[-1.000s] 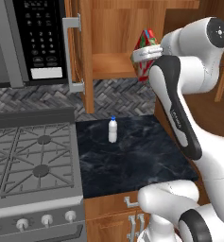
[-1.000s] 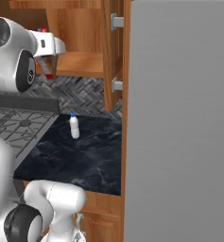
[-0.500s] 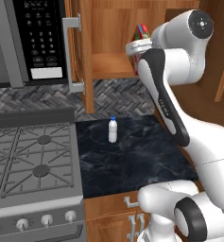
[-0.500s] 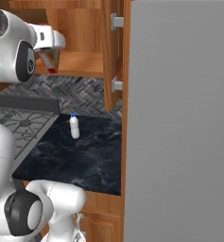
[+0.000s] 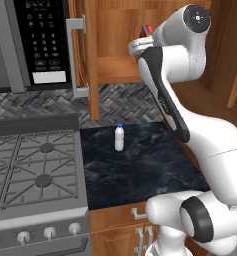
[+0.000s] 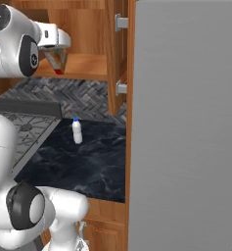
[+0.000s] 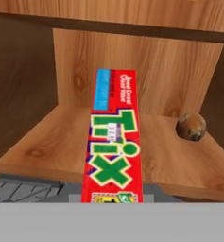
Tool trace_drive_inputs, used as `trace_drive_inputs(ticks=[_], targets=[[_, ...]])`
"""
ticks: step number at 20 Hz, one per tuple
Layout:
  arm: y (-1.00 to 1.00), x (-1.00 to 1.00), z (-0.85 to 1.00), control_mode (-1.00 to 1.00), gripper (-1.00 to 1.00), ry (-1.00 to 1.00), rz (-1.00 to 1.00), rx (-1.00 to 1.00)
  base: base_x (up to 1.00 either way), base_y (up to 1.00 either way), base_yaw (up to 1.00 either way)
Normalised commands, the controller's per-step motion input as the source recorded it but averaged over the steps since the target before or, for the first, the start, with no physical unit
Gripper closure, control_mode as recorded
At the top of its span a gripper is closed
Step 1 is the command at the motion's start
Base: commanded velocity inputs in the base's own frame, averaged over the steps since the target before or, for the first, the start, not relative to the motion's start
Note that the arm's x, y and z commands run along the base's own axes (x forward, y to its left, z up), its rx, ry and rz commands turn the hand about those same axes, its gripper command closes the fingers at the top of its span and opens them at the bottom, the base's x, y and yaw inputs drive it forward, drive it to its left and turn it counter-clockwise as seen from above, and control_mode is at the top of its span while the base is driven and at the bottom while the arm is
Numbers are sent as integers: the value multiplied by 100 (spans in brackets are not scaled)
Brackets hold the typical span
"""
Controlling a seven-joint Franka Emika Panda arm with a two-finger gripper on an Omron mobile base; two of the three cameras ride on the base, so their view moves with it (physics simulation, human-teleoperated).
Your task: Pick the cereal and canned food from the counter and place them in the cabinets closest to them.
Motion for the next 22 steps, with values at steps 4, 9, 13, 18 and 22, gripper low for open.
trace_drive_inputs(ticks=[4,9,13,18,22], targets=[[0,31,0,-100,100,9,0,0,0,0,0],[-1,26,-3,-100,100,10,0,-1,0,0,0],[0,34,0,-100,100,3,0,0,0,0,0],[0,32,-6,-100,100,0,0,0,0,0,0],[-5,16,-20,-100,100,0,0,-1,0,0,0]])
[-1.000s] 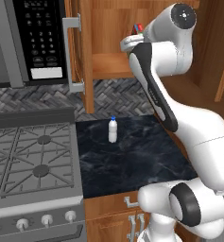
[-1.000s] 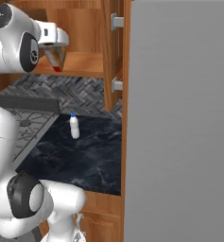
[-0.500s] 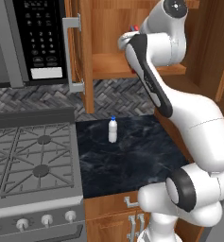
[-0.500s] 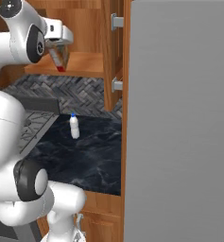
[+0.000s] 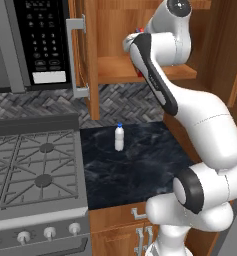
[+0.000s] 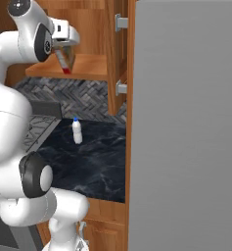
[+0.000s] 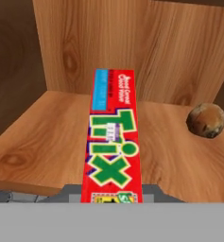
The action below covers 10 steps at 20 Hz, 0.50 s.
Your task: Pick the cereal and canned food from the counter and place them in the cabinets closest to them.
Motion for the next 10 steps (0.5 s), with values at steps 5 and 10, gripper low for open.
trace_drive_inputs(ticks=[5,10], targets=[[-2,20,-13,-100,100,0,0,0,0,0,0],[0,31,-1,-100,100,0,0,0,0,0,0]])
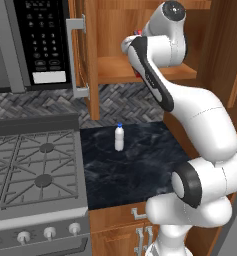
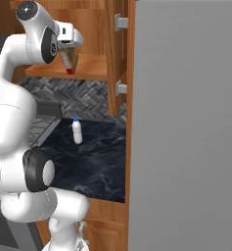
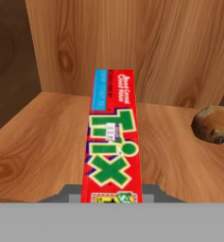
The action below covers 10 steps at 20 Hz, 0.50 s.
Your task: Pick the cereal and canned food from the counter and place them in the cabinets closest to them.
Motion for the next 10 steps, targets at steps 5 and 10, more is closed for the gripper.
trace_drive_inputs(ticks=[5,10], targets=[[0,37,0,-100,100,0,0,0,0,0,0],[0,35,0,-100,100,0,0,0,0,0,0]])
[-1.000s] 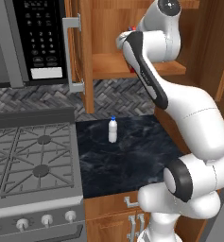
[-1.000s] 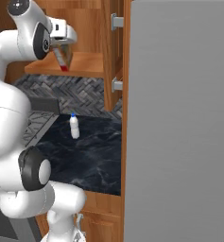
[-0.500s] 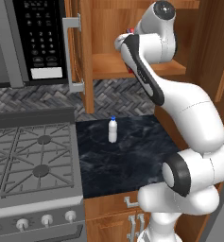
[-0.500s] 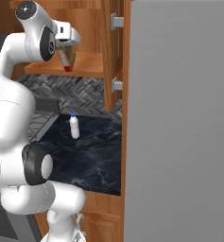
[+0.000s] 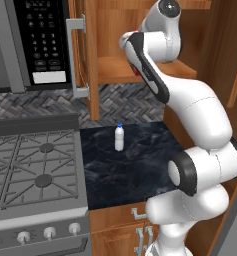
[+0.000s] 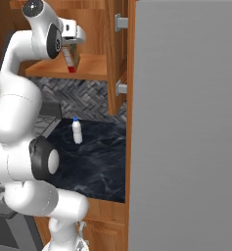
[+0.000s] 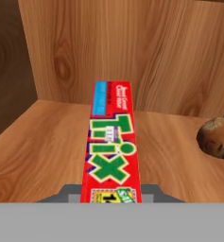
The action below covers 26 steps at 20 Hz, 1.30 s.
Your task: Pick the cereal and canned food from the counter and place them in the cabinets closest to them.
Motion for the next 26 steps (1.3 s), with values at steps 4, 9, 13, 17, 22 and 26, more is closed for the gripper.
trace_drive_inputs(ticks=[4,9,13,17,22,26], targets=[[0,33,-1,-100,100,0,0,0,0,0,0],[0,28,-6,-100,100,0,0,0,0,0,0],[0,20,-13,-100,100,0,0,-1,0,0,0],[0,26,-4,-100,100,0,0,0,0,0,0],[0,19,-9,-100,100,0,0,0,0,0,0],[0,8,-10,-100,-100,0,0,-1,0,0,0]])
